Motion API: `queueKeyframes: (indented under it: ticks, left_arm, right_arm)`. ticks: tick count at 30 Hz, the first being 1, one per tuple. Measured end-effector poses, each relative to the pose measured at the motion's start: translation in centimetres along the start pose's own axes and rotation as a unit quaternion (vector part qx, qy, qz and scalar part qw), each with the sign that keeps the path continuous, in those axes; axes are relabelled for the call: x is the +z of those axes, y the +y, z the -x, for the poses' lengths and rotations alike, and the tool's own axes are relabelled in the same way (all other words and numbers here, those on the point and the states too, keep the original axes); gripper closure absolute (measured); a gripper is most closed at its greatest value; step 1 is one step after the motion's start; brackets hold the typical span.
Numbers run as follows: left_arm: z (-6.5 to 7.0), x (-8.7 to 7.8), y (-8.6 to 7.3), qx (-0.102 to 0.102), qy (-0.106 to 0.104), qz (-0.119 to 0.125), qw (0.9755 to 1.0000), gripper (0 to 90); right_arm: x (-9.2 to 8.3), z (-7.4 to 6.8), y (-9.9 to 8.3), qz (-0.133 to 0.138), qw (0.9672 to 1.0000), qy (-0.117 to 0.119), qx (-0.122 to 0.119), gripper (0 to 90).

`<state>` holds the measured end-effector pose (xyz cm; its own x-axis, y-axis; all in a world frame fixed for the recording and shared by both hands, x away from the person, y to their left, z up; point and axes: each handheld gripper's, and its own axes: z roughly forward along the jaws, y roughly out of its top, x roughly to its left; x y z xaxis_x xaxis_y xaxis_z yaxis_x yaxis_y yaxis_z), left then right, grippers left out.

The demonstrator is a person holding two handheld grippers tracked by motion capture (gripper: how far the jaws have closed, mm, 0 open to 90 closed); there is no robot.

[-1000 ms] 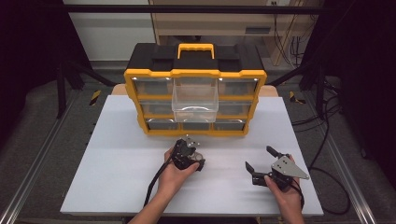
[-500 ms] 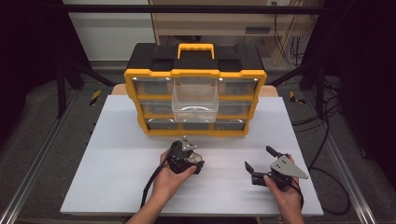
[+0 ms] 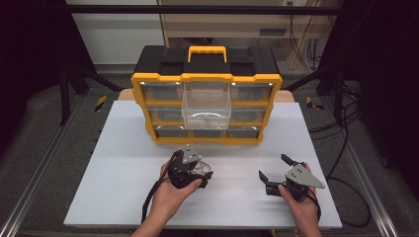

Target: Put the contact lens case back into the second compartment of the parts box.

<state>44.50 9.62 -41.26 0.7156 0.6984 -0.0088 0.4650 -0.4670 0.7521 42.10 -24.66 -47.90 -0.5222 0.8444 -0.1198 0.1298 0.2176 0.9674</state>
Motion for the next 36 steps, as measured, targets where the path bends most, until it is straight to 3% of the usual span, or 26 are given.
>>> queueKeyframes:
  ticks: [4, 11, 12, 14, 15, 21, 22, 27, 28, 33, 36]
  left_arm:
    - [-0.3, -0.4, 0.1, 0.008, 0.000, 0.002, 1.0000, 26.7]
    - [0.0, -1.2, 0.2, -0.003, 0.002, 0.011, 0.9999, 26.7]
    - [-0.1, -1.4, 0.4, 0.007, 0.002, 0.013, 0.9999, 26.7]
    - [0.1, -1.7, 0.4, 0.000, 0.003, 0.015, 0.9999, 26.7]
    - [0.0, -1.9, 0.5, 0.008, 0.005, 0.016, 0.9998, 26.7]
    - [0.1, -3.1, 1.1, 0.003, 0.008, 0.027, 0.9996, 26.7]
    - [0.0, -3.4, 1.3, 0.013, 0.008, 0.028, 0.9995, 26.7]
    - [0.4, -4.2, 1.9, 0.003, 0.006, 0.041, 0.9991, 26.7]
    - [0.4, -4.4, 2.0, 0.012, 0.007, 0.042, 0.9990, 26.7]
    - [0.9, -5.0, 2.6, 0.012, 0.005, 0.046, 0.9989, 26.7]
    - [1.1, -5.3, 2.9, 0.002, 0.006, 0.050, 0.9987, 26.7]
  right_arm:
    - [0.0, 0.1, 0.0, 0.001, 1.0000, 0.000, 0.001, 3.7]
    - [0.1, 0.3, 0.0, -0.001, 1.0000, 0.000, 0.002, 3.7]
    - [0.1, 0.3, 0.0, -0.002, 1.0000, 0.001, 0.003, 3.7]
    - [0.1, 0.2, 0.0, -0.002, 1.0000, 0.002, 0.005, 3.6]
    - [0.0, 0.2, 0.0, -0.002, 1.0000, 0.002, 0.005, 3.6]
    - [0.0, 0.4, 0.0, 0.000, 1.0000, 0.000, 0.005, 3.6]
    - [0.0, 0.4, 0.0, 0.000, 1.0000, 0.001, 0.006, 3.6]
    - [-0.1, 0.4, 0.0, 0.001, 1.0000, 0.000, 0.010, 3.6]
    - [-0.1, 0.5, 0.0, 0.001, 1.0000, 0.000, 0.010, 3.6]
    - [0.0, 0.5, 0.0, 0.001, 0.9999, 0.000, 0.010, 3.6]
    - [0.0, 0.5, 0.0, 0.000, 1.0000, 0.001, 0.009, 3.6]
